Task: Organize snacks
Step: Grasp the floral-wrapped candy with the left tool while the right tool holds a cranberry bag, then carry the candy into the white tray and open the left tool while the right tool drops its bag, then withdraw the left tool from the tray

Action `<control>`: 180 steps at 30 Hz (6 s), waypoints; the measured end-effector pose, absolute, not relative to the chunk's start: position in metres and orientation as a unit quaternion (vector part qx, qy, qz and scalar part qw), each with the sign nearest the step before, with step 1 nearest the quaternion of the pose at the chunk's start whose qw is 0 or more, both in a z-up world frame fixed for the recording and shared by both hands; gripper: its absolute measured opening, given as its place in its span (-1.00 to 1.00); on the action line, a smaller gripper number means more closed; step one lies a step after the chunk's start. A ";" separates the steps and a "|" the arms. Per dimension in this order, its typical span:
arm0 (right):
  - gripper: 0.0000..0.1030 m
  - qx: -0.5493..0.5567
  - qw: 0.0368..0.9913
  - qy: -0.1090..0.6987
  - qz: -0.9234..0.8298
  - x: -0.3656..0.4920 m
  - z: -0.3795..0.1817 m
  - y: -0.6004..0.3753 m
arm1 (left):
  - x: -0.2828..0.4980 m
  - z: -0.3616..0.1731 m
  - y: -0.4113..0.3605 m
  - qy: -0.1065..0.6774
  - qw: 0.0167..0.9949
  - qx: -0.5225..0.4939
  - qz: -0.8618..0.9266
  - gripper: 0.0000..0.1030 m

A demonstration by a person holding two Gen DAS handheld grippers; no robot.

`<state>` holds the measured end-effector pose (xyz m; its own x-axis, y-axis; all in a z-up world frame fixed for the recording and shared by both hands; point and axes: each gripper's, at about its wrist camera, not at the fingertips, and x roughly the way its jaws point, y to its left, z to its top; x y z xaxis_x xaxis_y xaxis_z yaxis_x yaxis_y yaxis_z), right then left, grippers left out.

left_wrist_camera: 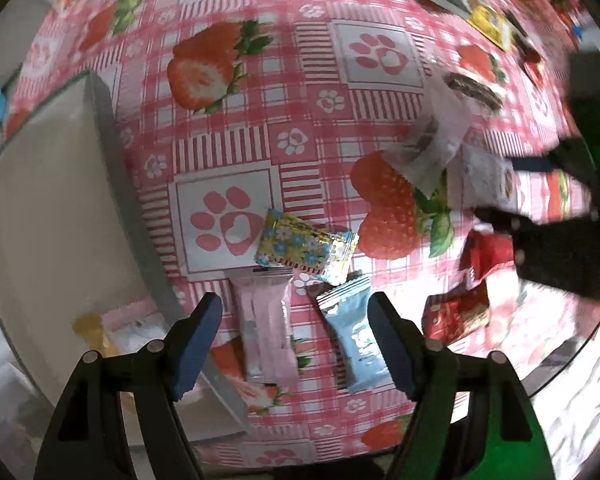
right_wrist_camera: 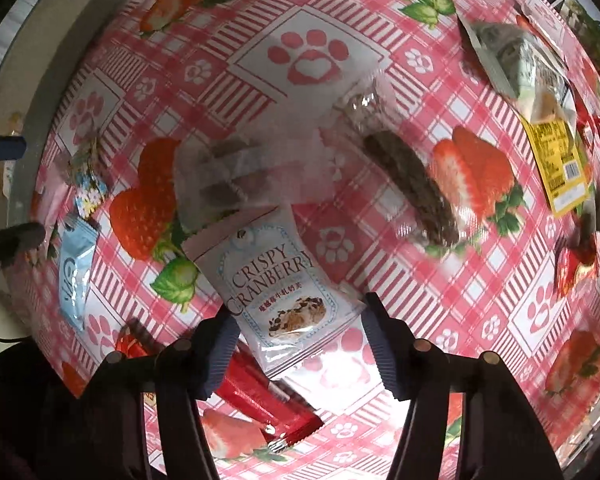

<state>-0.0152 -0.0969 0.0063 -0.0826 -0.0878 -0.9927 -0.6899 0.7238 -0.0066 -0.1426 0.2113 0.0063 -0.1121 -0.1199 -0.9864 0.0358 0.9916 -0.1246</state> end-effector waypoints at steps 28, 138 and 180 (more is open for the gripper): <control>0.20 -0.104 0.653 0.729 0.179 -0.092 0.082 -0.235 | -0.088 -0.039 0.201 0.765 0.627 -0.142 0.032 0.56; 0.01 -0.074 0.572 0.765 0.286 -0.133 0.047 0.200 | -0.243 0.047 0.395 0.718 0.680 -0.140 0.057 0.44; 0.97 -0.184 0.672 0.718 0.010 -0.100 0.001 0.051 | -0.229 0.047 0.347 0.719 0.683 -0.126 0.027 0.52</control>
